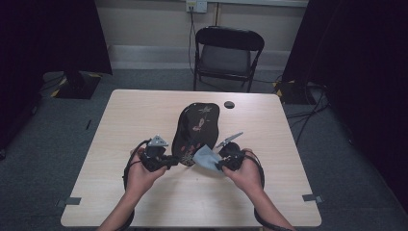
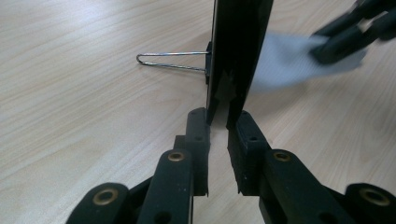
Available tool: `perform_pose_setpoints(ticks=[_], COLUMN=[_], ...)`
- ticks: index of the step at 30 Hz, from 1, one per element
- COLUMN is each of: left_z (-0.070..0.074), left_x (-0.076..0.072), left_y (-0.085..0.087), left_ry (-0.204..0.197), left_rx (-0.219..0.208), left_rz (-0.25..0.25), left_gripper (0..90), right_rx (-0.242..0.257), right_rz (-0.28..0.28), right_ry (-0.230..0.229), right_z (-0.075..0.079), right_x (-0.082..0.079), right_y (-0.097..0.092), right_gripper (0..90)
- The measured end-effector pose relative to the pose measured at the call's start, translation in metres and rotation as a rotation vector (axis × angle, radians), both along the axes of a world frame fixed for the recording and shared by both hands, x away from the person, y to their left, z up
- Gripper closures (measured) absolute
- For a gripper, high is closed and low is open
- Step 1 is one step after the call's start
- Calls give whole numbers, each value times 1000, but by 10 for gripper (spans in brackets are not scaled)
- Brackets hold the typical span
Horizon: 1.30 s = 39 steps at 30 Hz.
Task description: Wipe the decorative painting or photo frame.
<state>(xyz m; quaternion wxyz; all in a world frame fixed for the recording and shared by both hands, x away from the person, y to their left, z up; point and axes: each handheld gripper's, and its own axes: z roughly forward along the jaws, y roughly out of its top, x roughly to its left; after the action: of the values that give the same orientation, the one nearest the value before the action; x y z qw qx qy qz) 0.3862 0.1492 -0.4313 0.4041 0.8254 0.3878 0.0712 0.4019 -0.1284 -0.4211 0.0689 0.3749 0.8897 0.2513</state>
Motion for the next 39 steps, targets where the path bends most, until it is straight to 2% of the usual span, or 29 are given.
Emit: perform_pose_setpoints(ticks=[3,8,12,15,18,21,24,26,27,39], left_z=[0,0,0,0,0,0,0,1,0,0], left_x=[0,0,0,-1,0,0,0,0,0,0], left_y=[0,-1,-1,-2,-1,-1,-1,0,0,0], left_ry=[0,1,2,4,3,4,2,2,1,4], left_rx=[3,3,0,-6,-3,-6,-2,5,5,4], left_rz=[1,3,4,10,6,8,6,0,-1,0], left_gripper=[786,787,786,787,786,787,787,787,787,786], right_rx=[12,45,75,98,93,87,81,66,66,19], right_rz=[3,14,25,46,48,54,62,67,67,56], right_ry=[-46,-159,-218,-254,-254,-237,-210,-179,-179,-61], right_z=[28,94,130,150,150,140,125,107,107,34], right_x=[0,1,2,1,2,4,4,5,5,6], right_y=[-2,0,6,18,23,27,29,30,30,30], right_gripper=[829,829,829,829,829,829,829,829,829,829])
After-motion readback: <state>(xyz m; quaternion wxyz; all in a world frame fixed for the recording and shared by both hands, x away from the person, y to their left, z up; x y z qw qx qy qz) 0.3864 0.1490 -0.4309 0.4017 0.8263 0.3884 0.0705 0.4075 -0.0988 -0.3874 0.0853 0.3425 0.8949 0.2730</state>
